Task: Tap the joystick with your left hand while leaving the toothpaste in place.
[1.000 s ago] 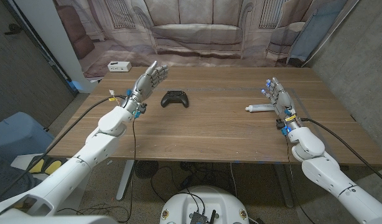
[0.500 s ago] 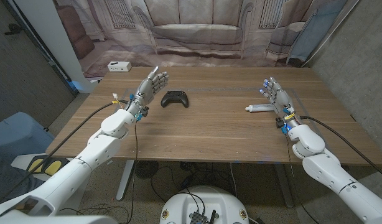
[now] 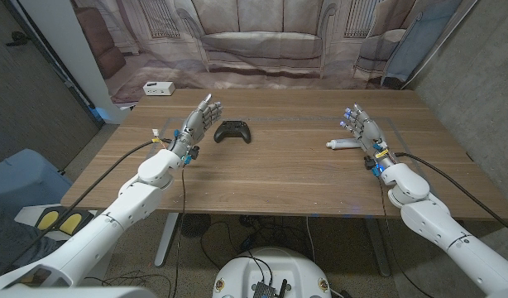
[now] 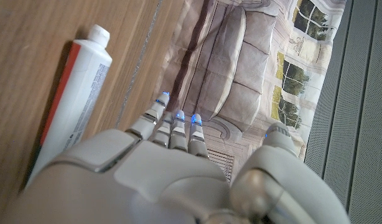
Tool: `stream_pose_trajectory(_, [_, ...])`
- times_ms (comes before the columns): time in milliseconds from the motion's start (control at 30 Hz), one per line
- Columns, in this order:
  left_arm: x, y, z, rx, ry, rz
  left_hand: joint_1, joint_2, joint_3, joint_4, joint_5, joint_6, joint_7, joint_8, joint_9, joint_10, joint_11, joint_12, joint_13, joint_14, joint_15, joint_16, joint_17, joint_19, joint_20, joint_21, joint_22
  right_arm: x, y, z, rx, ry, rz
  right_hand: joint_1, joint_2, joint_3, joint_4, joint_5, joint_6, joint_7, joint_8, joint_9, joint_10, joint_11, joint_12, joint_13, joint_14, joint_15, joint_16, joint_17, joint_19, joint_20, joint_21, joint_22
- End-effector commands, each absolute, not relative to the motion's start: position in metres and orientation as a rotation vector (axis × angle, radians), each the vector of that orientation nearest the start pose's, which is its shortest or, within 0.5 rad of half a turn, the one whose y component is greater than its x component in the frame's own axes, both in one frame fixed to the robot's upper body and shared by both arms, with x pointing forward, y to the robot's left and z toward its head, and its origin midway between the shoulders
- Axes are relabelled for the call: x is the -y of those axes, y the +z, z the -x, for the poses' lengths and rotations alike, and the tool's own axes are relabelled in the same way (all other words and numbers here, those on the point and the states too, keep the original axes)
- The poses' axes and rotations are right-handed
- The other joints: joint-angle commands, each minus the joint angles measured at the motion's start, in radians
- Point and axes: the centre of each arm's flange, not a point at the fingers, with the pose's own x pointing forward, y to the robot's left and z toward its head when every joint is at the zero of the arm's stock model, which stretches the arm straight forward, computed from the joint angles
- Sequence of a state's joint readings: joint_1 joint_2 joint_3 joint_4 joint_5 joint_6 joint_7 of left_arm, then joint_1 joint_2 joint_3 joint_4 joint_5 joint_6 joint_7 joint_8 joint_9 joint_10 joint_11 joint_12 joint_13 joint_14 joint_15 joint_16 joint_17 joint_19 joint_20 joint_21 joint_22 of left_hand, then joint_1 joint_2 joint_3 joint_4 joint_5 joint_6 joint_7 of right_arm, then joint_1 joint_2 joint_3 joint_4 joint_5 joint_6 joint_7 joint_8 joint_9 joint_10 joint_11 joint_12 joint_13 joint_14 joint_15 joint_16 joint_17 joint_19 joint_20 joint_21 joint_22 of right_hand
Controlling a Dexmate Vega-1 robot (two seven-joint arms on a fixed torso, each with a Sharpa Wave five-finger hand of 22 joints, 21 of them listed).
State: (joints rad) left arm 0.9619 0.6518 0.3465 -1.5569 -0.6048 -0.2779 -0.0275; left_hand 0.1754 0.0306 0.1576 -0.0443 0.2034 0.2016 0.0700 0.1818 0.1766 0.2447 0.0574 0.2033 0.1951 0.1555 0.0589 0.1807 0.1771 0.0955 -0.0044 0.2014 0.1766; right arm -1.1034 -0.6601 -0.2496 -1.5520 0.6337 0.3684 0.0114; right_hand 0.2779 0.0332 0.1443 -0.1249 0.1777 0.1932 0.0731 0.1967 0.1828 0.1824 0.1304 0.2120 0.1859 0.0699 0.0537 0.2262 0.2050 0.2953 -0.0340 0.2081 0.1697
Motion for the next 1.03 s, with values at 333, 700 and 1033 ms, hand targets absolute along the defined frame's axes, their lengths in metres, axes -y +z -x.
stream_pose_trajectory(333, [-0.2796, -0.0099, -0.6006, 0.657, -0.255, -0.143, 0.007, 0.008, 0.002, -0.008, -0.002, 0.002, 0.018, 0.006, 0.002, -0.008, 0.008, 0.003, 0.003, -0.017, 0.004, 0.001, 0.002, -0.020, 0.009, -0.004, 0.002, 0.3212, -0.0525, -0.5947, 0.645, 0.231, 0.046, -0.005, 0.000, -0.004, -0.003, 0.006, -0.007, 0.004, -0.003, 0.002, -0.001, -0.001, -0.001, 0.002, -0.009, 0.000, -0.005, 0.000, -0.005, 0.000, -0.005, 0.002])
stream_pose_trajectory(700, [-0.2782, -0.0098, -0.5984, 0.662, -0.248, -0.148, 0.008, 0.009, 0.002, -0.010, -0.002, 0.008, 0.021, 0.008, 0.002, -0.006, 0.011, 0.005, 0.003, -0.016, 0.005, 0.002, 0.002, -0.015, 0.002, -0.003, 0.002, 0.3214, -0.0475, -0.5939, 0.657, 0.234, 0.052, -0.004, 0.001, -0.004, -0.003, 0.007, -0.008, 0.006, -0.004, 0.002, -0.003, 0.000, -0.003, 0.002, -0.012, 0.000, -0.008, 0.000, -0.008, 0.001, -0.007, 0.002])
stream_pose_trajectory(1033, [-0.2791, -0.0087, -0.5989, 0.666, -0.245, -0.144, 0.009, 0.010, 0.002, -0.011, -0.002, 0.015, 0.018, 0.010, 0.002, -0.004, 0.006, 0.006, 0.002, -0.016, 0.005, 0.003, 0.002, -0.018, 0.011, -0.004, 0.002, 0.3206, -0.0439, -0.5925, 0.663, 0.227, 0.057, -0.004, 0.002, -0.004, -0.003, 0.007, -0.009, 0.006, -0.004, 0.002, -0.003, -0.001, -0.005, 0.002, -0.013, 0.001, -0.010, 0.001, -0.009, 0.001, -0.009, 0.002])
